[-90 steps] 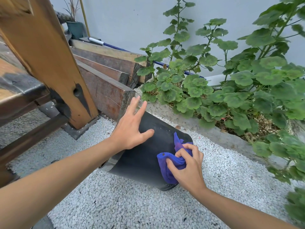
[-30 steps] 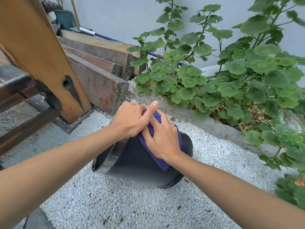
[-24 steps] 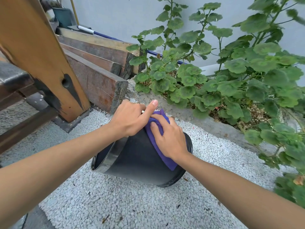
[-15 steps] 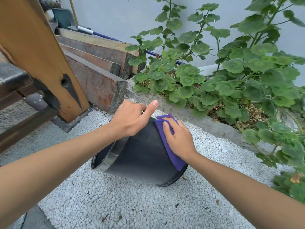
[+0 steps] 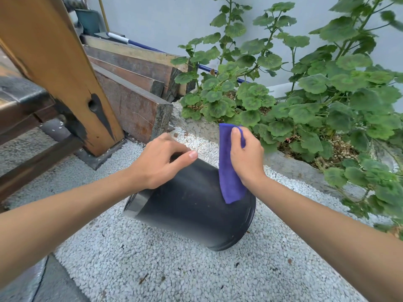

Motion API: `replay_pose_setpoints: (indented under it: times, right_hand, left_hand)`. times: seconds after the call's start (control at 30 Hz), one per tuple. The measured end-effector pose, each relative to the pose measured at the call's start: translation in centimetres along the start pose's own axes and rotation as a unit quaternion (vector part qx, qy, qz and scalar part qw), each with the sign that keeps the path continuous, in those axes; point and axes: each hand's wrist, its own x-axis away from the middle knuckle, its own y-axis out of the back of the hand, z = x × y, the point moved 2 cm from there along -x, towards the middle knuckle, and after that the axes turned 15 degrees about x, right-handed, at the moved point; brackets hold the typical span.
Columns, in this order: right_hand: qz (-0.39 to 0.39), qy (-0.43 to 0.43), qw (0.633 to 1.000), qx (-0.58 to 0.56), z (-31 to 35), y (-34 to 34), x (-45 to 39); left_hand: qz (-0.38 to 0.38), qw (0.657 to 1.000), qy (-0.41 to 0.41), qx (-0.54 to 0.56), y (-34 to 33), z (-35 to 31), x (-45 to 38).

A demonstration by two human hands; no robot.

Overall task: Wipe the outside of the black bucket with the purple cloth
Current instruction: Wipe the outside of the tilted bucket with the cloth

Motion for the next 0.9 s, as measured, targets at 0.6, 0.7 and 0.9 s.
replay_pose_setpoints:
  times: [0.6, 0.7, 0.9]
  right_hand:
    - [0.046, 0.061, 0.997, -0.006, 2.7, -2.7, 0.8]
    - [0.033, 0.083, 0.995, -0.048, 3.8, -2.1, 0.7]
    - [0.189, 0.110, 0.972, 0.087, 3.8, -3.8, 2.3]
  left_hand:
    - [-0.041, 0.963, 0.235, 0.130, -2.4, -0.9, -3.2]
    - [-0.046, 0.961, 0.236, 0.139, -2.6, -1.8, -3.4]
    - [-0.051, 0.950, 0.266, 0.155, -2.9, -2.5, -3.2]
